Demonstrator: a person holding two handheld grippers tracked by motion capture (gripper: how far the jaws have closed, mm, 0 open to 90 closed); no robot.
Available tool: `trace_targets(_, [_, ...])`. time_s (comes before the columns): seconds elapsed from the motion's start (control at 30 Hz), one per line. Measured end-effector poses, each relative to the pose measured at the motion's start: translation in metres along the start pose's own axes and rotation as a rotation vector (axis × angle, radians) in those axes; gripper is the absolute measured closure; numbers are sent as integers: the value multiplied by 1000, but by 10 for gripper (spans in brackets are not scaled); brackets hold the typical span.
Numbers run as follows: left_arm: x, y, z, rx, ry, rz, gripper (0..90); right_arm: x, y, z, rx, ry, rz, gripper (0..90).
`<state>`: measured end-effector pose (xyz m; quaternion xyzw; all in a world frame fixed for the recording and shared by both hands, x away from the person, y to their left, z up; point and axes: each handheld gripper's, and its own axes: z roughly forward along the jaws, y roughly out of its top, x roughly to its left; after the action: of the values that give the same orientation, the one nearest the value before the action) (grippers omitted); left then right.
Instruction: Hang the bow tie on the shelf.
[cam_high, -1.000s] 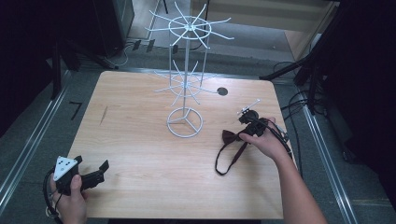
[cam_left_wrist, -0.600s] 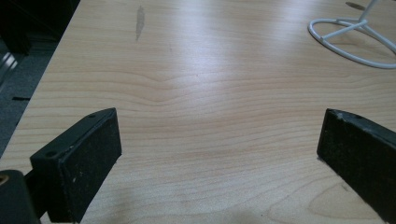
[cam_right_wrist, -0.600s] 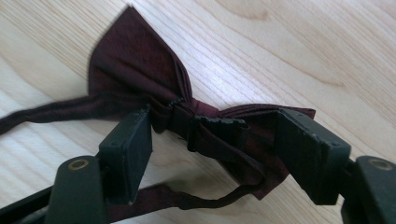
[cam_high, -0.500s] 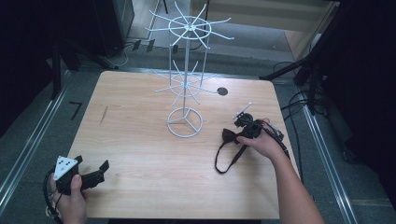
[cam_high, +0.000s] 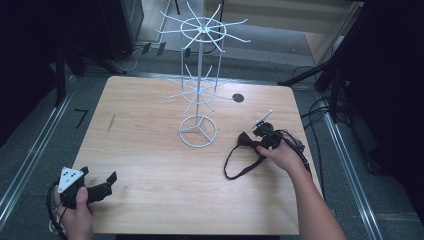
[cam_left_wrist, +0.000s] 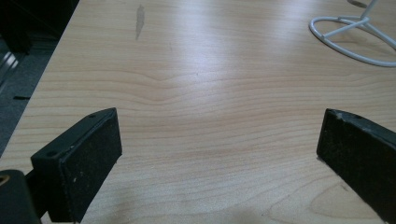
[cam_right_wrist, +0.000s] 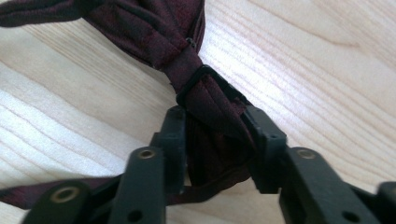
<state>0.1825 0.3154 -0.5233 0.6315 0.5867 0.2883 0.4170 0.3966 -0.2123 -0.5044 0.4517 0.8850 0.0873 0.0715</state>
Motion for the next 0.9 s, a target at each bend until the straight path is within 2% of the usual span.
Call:
trace_targets(0.03, [0, 0, 0, 0, 1, 1, 3, 1, 0, 0, 6, -2, 8, 694])
trace_targets(0.07, [0, 0, 0, -6, 2, 3, 5, 4, 0, -1, 25, -21, 54, 748])
trace_targets(0.2, [0, 0, 0, -7, 3, 0, 10, 9, 1, -2, 34, -37, 53, 820])
trace_targets(0.23, [0, 0, 0, -5, 3, -1, 15, 8, -1, -2, 8, -33, 52, 840])
trace_targets(0.3, [0, 0, 0, -5, 3, -2, 15, 8, -2, -2, 1, -26, 68, 844])
trace_targets(0.37, [0, 0, -1, -7, 3, -4, 18, 2, -10, -4, -62, 19, 133, 853])
trace_targets(0.4, [0, 0, -1, -7, 3, -4, 18, 1, -13, -4, -86, 25, 147, 854])
trace_targets(0.47, [0, 0, -1, -9, 1, -2, 18, 0, -18, -6, -127, 29, 167, 855])
trace_targets(0.5, [0, 0, -1, -9, 1, -2, 18, 0, -18, -6, -127, 29, 167, 855])
trace_targets(0.53, [0, 0, 0, -9, 1, 1, 18, -1, -24, -8, -180, 27, 187, 856])
trace_targets(0.7, [-1, 0, 0, -6, 5, 11, 18, 3, -33, -15, -297, 19, 207, 856])
trace_targets(0.9, [-1, 0, -1, -7, 7, 14, 18, 11, -41, -32, -471, 52, 254, 856])
